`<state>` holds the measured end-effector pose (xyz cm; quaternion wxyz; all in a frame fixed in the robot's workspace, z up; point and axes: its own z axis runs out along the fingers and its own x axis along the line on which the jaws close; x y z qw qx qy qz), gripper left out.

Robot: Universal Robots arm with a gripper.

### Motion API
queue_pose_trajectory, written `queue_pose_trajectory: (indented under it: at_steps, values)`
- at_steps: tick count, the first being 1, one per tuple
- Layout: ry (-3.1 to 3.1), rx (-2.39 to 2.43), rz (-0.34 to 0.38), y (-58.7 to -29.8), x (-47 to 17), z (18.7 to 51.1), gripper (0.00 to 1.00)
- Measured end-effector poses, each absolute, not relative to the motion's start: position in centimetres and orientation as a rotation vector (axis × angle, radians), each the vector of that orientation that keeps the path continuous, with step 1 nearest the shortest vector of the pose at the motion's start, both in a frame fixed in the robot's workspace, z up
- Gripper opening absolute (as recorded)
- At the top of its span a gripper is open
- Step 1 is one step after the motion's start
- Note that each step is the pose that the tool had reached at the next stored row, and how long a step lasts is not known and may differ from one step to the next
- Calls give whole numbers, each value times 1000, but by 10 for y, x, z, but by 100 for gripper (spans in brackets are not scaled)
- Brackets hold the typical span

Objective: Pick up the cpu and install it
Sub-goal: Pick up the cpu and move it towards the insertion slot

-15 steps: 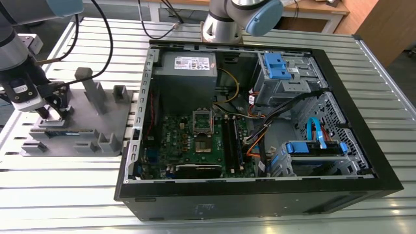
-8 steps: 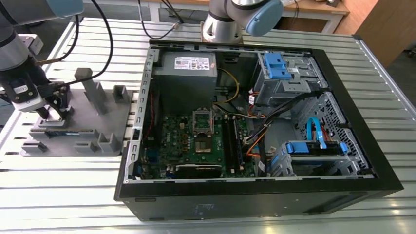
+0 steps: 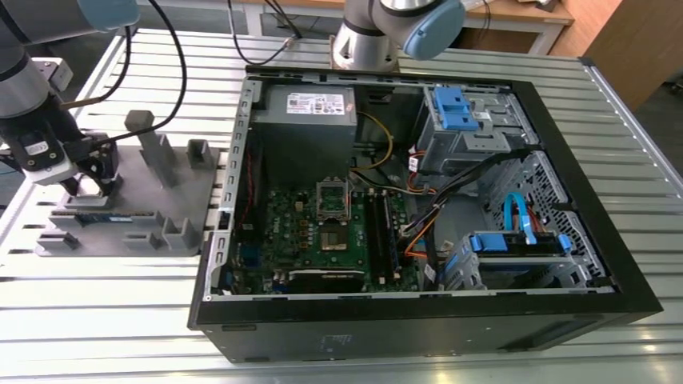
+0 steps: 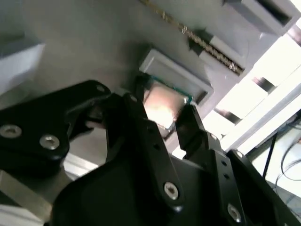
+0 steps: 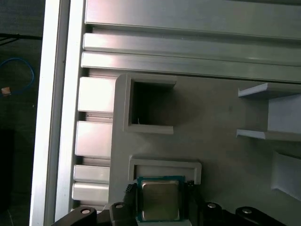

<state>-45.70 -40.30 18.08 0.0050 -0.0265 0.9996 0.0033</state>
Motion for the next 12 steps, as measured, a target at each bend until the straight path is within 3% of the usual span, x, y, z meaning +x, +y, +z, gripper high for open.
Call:
queue_pose_trajectory:
  at_steps: [12]
  values:
    - [3131,-83,10,-403,-457,184,54]
